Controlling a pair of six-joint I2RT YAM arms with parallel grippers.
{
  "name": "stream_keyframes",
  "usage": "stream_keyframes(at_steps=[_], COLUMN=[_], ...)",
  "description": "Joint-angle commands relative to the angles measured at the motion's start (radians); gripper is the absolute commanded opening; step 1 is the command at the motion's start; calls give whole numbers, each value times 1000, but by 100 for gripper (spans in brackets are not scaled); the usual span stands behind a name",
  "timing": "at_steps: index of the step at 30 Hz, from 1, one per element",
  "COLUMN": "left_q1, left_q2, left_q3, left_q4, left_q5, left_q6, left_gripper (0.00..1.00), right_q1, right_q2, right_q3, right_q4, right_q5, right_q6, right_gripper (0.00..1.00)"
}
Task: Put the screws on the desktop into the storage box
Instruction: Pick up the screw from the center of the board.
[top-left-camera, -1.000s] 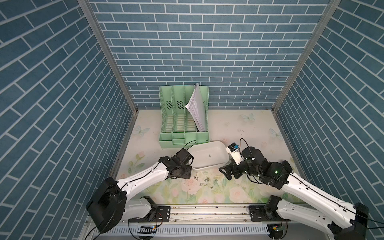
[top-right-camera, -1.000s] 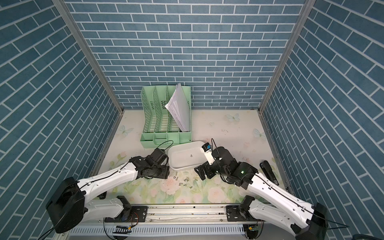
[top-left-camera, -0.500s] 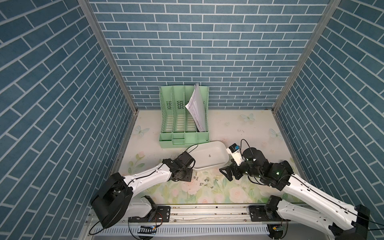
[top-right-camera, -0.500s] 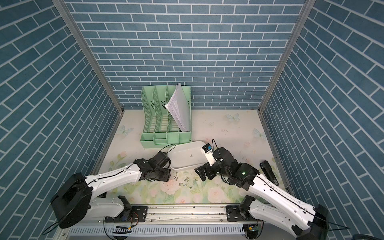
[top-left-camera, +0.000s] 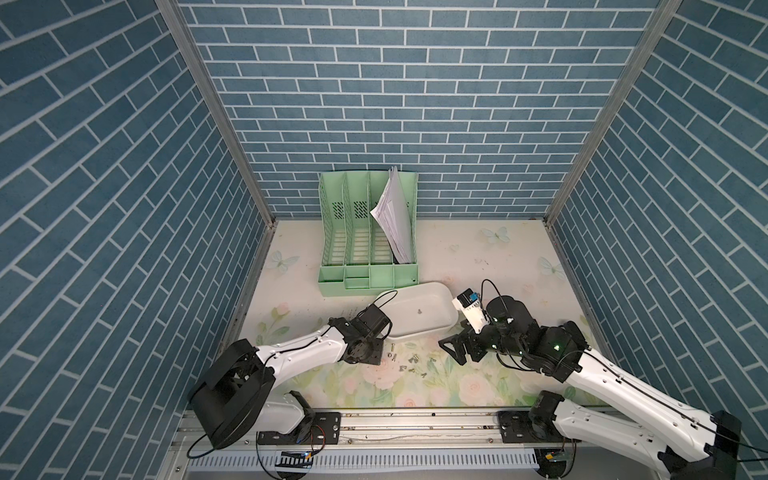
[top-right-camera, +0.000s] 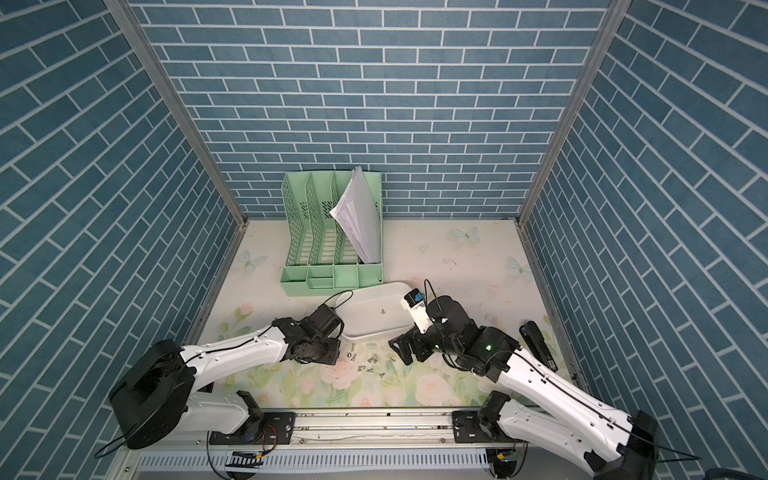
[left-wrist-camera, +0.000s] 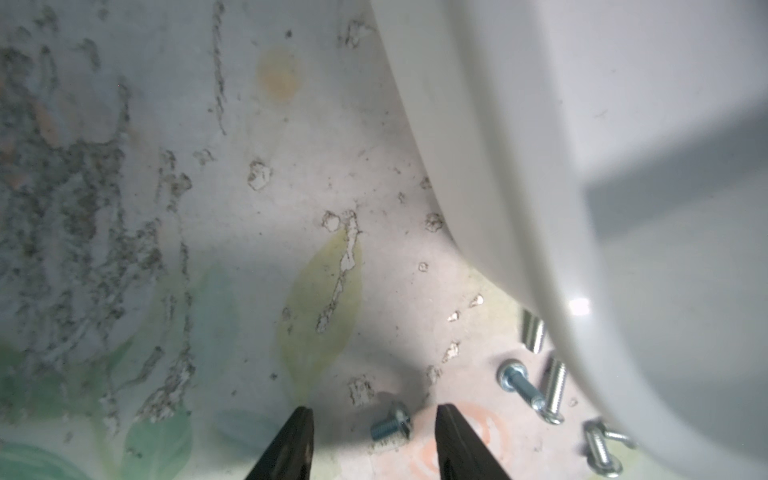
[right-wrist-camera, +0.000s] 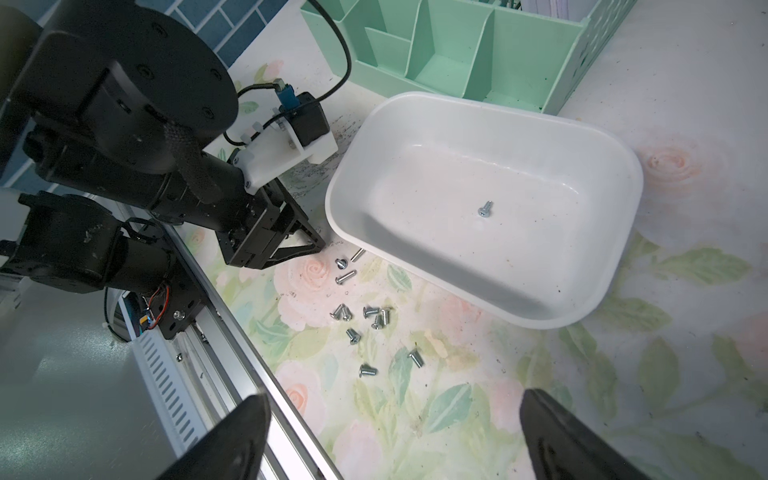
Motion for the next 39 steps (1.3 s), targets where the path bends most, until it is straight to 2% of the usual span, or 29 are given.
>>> stream_keyframes(at_steps=[1,12,36,39], left_q1=[-14,-28,-30,-30], left_q2=[5,20,44,41], left_q3=[-6,-4,13,14], left_q4=[-11,-17,-28,-31], left_q5=[-15,-15,-24,-29], left_q6=[1,-1,8,7], left_gripper=[51,45,21,20], right_q1=[-3,-3,-3,-3], right_q2=[-16,-24,-4,-4], right_q3=[-8,-14,-17,-19], right_q4=[-28,-26,-19,-18], right_q5=[1,9,14,14], right_q6=[13,15,5,5], right_gripper=[98,98,98,98])
